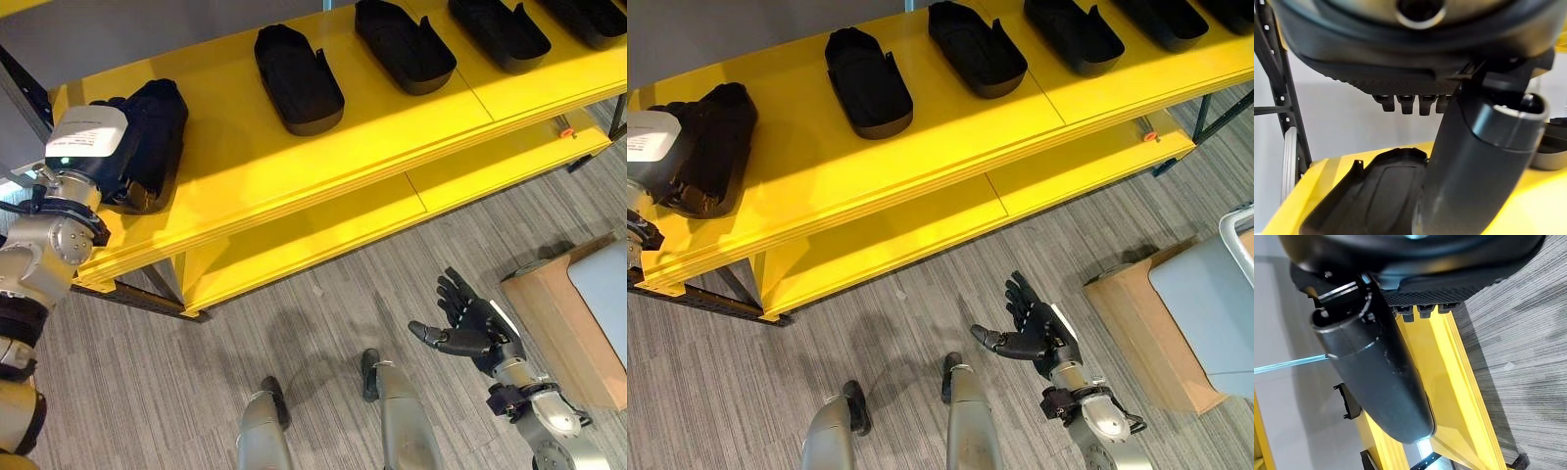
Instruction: Move parts from the plastic box to the shelf.
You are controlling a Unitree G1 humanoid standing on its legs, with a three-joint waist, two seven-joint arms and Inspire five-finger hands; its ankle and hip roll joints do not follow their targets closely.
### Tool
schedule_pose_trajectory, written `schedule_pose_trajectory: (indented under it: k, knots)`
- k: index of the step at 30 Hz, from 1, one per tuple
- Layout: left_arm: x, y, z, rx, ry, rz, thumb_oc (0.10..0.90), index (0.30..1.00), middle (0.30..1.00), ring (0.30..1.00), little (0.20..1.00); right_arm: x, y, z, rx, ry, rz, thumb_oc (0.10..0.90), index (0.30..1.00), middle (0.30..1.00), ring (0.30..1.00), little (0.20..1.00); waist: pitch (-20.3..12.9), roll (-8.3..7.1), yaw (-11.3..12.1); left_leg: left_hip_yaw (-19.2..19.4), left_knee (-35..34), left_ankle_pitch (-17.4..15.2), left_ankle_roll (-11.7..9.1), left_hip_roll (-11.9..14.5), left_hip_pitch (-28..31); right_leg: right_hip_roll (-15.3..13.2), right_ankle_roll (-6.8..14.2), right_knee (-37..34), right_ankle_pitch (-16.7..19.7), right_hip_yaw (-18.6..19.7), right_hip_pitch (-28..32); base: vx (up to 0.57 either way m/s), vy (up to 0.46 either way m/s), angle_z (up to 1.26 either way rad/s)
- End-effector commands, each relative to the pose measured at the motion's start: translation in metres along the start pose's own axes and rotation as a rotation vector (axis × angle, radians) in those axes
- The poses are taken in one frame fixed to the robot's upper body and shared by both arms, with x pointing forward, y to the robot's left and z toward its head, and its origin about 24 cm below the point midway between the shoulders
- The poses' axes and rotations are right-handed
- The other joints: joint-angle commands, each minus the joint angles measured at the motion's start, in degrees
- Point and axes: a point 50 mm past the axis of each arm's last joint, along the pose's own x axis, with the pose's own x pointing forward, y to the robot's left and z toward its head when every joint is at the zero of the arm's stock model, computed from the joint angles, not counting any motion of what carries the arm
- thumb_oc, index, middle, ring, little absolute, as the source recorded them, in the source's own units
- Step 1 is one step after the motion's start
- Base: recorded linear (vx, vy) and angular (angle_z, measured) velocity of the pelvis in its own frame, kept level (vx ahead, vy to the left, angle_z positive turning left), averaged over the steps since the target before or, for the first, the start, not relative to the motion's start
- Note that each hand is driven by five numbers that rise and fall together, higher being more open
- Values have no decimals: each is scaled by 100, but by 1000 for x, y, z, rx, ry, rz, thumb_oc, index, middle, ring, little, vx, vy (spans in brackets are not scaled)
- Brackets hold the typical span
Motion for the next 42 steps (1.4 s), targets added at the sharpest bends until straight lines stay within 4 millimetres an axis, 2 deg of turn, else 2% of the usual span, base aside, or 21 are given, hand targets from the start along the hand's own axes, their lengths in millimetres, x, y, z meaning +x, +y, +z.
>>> schedule_pose_trajectory:
  k: [1, 6, 13, 18, 26, 30, 36, 42]
  knots:
    - [5, 32, -2, -88, 19, 159, 900, 1000, 1000, 1000, 1000, -1, -1, 36, -42, -165, 49, 900, 1000, 1000, 1000, 1000, -619, 145, -37, -143, -248, 101, 11, 208, 22, -310, 624, -554, -180, 385, 410, 0, 0, 0]
    - [-3, 28, -15, -111, 66, 138, 900, 1000, 1000, 1000, 1000, 0, -2, 36, -35, -168, 42, 900, 1000, 1000, 1000, 1000, -610, 151, -8, -159, -237, 109, 9, 195, 12, -320, 619, -552, -182, 373, 438, 0, 0, 0]
    - [-6, 27, -22, -118, 90, 127, 900, 1000, 1000, 1000, 1000, 1, -1, 36, -32, -165, 50, 900, 1000, 1000, 1000, 1000, -590, 147, 8, -148, -247, 121, 10, 196, 20, -326, 621, -560, -174, 360, 457, 0, 0, 0]
    - [0, 28, -15, -113, 73, 125, 900, 1000, 1000, 1000, 1000, 2, 1, 36, -35, -162, 59, 900, 1000, 1000, 1000, 1000, -581, 138, -10, -145, -252, 130, 12, 194, 8, -333, 625, -558, -165, 371, 436, 0, 0, 0]
    - [4, 23, -17, -88, 107, 115, 900, 1000, 1000, 1000, 1000, 1, 0, 36, -39, -160, 57, 900, 1000, 1000, 1000, 1000, -586, 127, -44, -131, -218, 123, 17, 207, -35, -331, 628, -538, -150, 390, 366, 1, -1, -1]
    - [16, 22, -15, -83, 147, 102, 900, 1000, 1000, 1000, 1000, 2, 1, 38, -33, -161, 66, 900, 1000, 1000, 1000, 1000, -560, 109, -103, -127, -185, 132, 20, 208, -124, -318, 630, -497, -132, 430, 232, -1, -2, -3]
    - [18, 20, -17, -89, 167, 92, 900, 1000, 1000, 1000, 1000, 2, 1, 41, -38, -172, 68, 900, 1000, 1000, 1000, 1000, -545, 103, -136, -109, -159, 128, 31, 201, -187, -316, 633, -474, -115, 466, 146, 0, 0, 0]
    - [11, 9, -33, -105, 248, 38, 900, 1000, 1000, 1000, 1000, 1, 1, 39, -35, -162, 70, 900, 1000, 1000, 1000, 1000, -522, 111, -150, -113, -102, 130, 32, 227, -282, -303, 622, -435, -120, 475, 58, 6, -3, -4]
